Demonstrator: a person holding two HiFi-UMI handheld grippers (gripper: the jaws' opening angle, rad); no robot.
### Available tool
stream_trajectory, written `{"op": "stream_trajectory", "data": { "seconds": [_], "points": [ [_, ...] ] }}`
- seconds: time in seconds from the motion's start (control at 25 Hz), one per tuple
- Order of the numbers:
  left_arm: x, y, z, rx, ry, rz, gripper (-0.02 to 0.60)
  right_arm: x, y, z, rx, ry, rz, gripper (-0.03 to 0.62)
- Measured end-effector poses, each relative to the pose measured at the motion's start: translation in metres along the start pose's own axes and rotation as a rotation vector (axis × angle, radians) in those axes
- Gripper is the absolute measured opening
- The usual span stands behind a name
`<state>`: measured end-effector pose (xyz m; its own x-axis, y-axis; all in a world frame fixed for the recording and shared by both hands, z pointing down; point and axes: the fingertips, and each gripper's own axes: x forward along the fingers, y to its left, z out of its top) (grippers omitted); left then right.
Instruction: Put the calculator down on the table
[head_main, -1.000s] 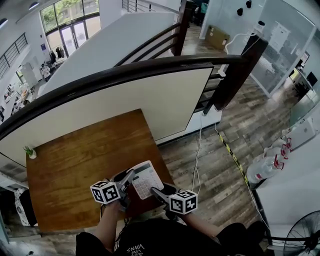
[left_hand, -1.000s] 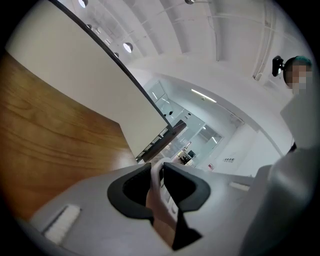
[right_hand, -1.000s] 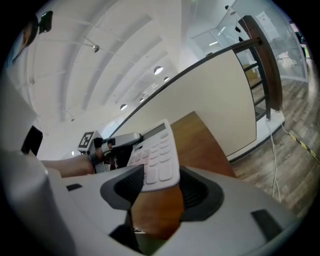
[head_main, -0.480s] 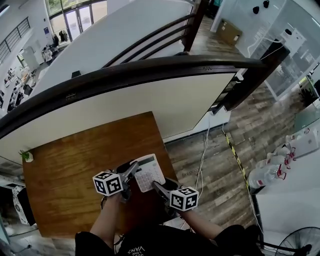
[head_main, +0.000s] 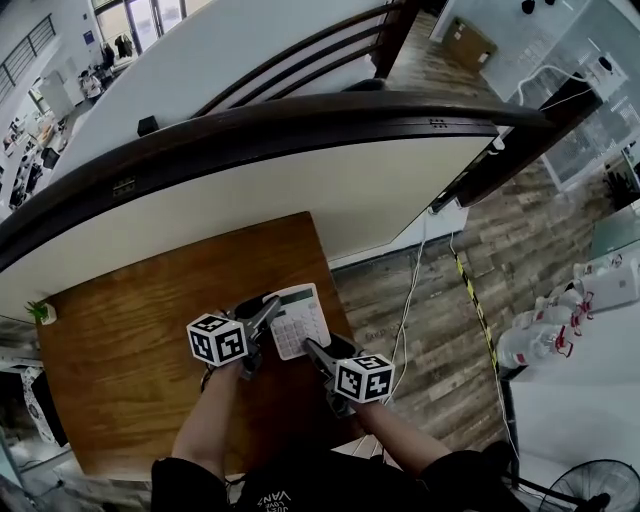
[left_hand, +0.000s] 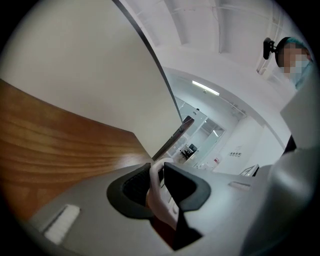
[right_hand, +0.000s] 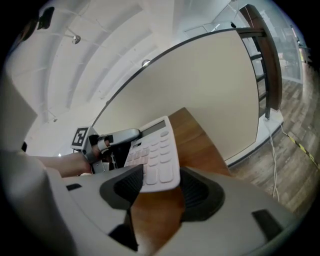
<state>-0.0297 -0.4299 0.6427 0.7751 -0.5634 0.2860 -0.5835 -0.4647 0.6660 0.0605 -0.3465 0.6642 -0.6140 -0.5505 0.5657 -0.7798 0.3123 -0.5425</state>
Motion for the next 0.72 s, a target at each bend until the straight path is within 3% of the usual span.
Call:
{"op": "stream_trajectory", "data": {
  "seconds": [0.28,0.48,0.72],
  "points": [
    [0.015,0.015,-0.001,-0.007,0.038,0.02,0.084,0.015,-0.014,0.004,-0.035,0.059,-0.046,0.21],
    [0.022,0.016,-0.001,0.055,0.097,0.049,0.086,0.022,-0.016,0.004,-0.131,0.114,-0.094,0.21],
    [0.026,0.019,-0.001,0.117,0.117,0.108,0.095,0.027,-0.016,0.005,-0.156,0.117,-0.1,0.21]
  ]
}}
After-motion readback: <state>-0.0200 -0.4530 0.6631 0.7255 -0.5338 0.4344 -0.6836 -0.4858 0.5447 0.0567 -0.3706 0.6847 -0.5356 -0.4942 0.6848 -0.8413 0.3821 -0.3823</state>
